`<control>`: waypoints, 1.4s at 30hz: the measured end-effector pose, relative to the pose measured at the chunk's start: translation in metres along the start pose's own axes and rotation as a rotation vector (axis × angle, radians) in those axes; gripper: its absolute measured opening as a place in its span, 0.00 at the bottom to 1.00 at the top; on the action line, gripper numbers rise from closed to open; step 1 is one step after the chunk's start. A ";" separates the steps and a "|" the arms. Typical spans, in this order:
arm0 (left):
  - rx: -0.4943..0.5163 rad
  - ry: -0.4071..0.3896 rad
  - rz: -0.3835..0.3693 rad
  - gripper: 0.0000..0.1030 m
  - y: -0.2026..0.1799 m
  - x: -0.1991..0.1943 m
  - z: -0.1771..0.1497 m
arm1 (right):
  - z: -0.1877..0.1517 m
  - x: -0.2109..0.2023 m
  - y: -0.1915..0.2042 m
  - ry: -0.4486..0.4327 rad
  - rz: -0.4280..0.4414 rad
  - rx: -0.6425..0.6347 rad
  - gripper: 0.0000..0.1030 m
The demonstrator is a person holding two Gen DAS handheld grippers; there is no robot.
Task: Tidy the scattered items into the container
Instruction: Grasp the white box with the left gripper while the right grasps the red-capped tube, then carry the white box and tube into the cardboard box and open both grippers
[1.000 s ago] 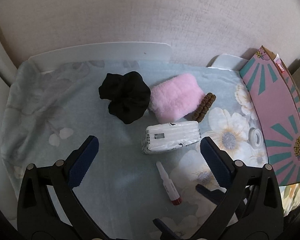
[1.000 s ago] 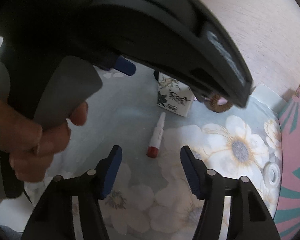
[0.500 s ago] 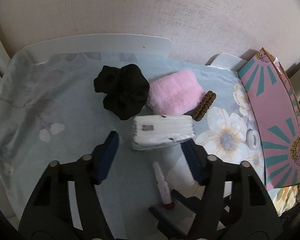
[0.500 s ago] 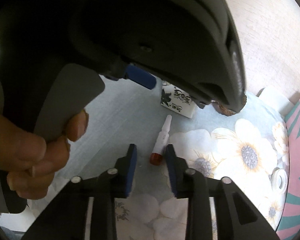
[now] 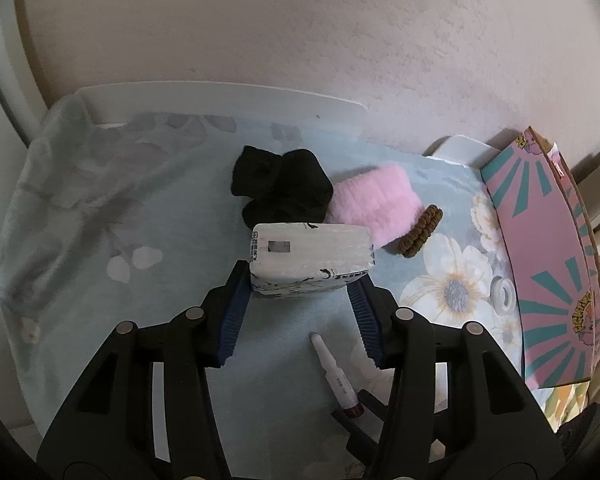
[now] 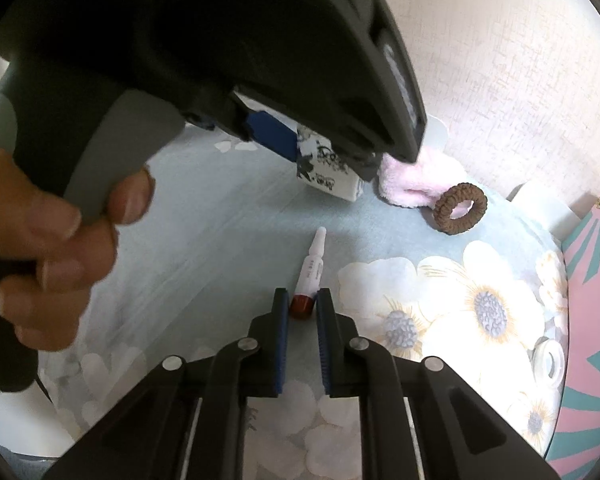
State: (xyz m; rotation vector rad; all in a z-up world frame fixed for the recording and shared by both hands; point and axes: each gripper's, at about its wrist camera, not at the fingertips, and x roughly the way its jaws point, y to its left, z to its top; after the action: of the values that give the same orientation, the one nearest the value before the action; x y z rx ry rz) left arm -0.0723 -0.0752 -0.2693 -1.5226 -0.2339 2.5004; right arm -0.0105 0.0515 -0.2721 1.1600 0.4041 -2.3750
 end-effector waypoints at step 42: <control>0.139 -0.188 -0.155 0.45 -0.125 -0.150 0.049 | 0.026 -0.209 -0.136 -0.272 -0.270 0.233 0.10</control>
State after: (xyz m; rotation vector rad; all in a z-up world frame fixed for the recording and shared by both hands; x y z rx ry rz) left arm -0.0375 0.0065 -0.0884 -1.1723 -0.1944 2.4794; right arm 0.0130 0.2129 -0.0823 0.9028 0.2054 -2.8312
